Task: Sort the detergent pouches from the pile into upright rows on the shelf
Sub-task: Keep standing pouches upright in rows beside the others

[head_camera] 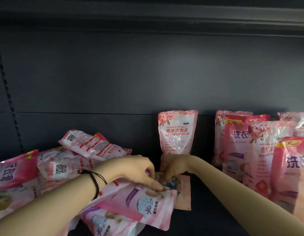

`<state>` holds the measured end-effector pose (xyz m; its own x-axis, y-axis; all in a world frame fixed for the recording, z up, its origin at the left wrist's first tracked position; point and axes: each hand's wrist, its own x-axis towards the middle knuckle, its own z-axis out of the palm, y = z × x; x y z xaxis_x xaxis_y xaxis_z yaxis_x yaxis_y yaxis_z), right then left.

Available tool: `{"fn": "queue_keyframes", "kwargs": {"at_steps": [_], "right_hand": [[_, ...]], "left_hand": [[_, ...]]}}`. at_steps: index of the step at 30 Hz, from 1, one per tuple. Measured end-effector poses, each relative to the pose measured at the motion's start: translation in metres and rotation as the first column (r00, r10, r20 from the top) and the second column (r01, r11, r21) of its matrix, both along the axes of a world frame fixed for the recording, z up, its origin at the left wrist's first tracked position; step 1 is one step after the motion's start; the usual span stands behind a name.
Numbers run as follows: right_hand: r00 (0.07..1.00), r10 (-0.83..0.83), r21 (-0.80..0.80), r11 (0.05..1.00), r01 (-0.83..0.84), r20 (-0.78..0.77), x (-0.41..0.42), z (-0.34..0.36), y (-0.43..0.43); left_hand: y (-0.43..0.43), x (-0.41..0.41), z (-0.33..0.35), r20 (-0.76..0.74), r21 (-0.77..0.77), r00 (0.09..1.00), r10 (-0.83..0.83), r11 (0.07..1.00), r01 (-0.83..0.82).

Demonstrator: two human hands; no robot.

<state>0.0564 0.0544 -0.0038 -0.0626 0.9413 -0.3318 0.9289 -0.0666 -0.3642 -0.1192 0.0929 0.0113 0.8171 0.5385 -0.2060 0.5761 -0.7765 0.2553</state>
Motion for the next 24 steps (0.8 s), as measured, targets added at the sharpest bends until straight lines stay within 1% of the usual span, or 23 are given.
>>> {"fn": "queue_keyframes", "kwargs": {"at_steps": [2,3,6,8,10,12,14,15,16,17,18,19,20,21,22,24], "right_hand": [[0.997,-0.051,0.000,0.999,0.051,-0.064,0.002,0.004,-0.007],[0.994,-0.075,0.006,0.997,0.076,-0.073,0.004,0.006,-0.010],[0.983,-0.164,0.046,0.985,0.168,-0.089,0.015,0.016,-0.021],[0.955,-0.237,0.075,0.964,0.253,-0.178,0.027,0.023,-0.029],[0.905,-0.289,0.115,0.934,0.338,-0.314,0.036,0.028,-0.038],[0.839,-0.294,0.183,0.892,0.413,-0.459,0.043,0.030,-0.046],[0.749,-0.259,0.270,0.820,0.504,-0.610,0.048,0.028,-0.051],[0.677,-0.224,0.298,0.770,0.564,-0.701,0.050,0.025,-0.053],[0.576,-0.173,0.294,0.723,0.625,-0.799,0.052,0.022,-0.055],[0.456,-0.114,0.258,0.693,0.673,-0.883,0.053,0.018,-0.056],[0.342,-0.060,0.211,0.684,0.698,-0.938,0.054,0.014,-0.057],[0.263,-0.022,0.177,0.687,0.705,-0.965,0.054,0.010,-0.057],[0.234,-0.004,0.167,0.690,0.704,-0.972,0.054,0.006,-0.057],[0.240,-0.004,0.171,0.690,0.703,-0.971,0.053,0.002,-0.056],[0.257,-0.015,0.176,0.689,0.703,-0.966,0.052,-0.003,-0.055],[0.268,-0.049,0.160,0.694,0.702,-0.962,0.048,-0.011,-0.053]], "left_hand": [[0.003,-0.001,0.000,0.135,-0.061,0.990,0.042,0.998,-0.034],[0.005,-0.001,0.001,0.179,-0.080,0.981,0.069,0.995,-0.055],[0.011,0.002,0.004,0.259,-0.050,0.956,0.141,0.990,-0.132],[0.013,0.008,0.006,0.299,-0.072,0.934,0.198,0.980,-0.185],[0.014,0.017,0.006,0.305,-0.146,0.912,0.275,0.959,-0.241],[0.013,0.029,0.005,0.305,-0.209,0.889,0.343,0.934,-0.289],[0.012,0.040,0.005,0.372,-0.281,0.839,0.397,0.909,-0.307],[0.012,0.046,0.005,0.432,-0.333,0.792,0.432,0.892,-0.305],[0.011,0.050,0.007,0.490,-0.398,0.731,0.476,0.868,-0.298],[0.011,0.054,0.009,0.530,-0.480,0.663,0.529,0.832,-0.279],[0.010,0.058,0.011,0.548,-0.571,0.598,0.585,0.784,-0.243],[0.009,0.060,0.012,0.549,-0.658,0.540,0.638,0.728,-0.192],[0.008,0.061,0.013,0.544,-0.722,0.490,0.681,0.677,-0.139],[0.007,0.061,0.013,0.542,-0.756,0.451,0.709,0.646,-0.106],[0.006,0.061,0.012,0.544,-0.767,0.424,0.724,0.634,-0.099],[0.004,0.058,0.007,0.548,-0.758,0.406,0.731,0.639,-0.128]]}}
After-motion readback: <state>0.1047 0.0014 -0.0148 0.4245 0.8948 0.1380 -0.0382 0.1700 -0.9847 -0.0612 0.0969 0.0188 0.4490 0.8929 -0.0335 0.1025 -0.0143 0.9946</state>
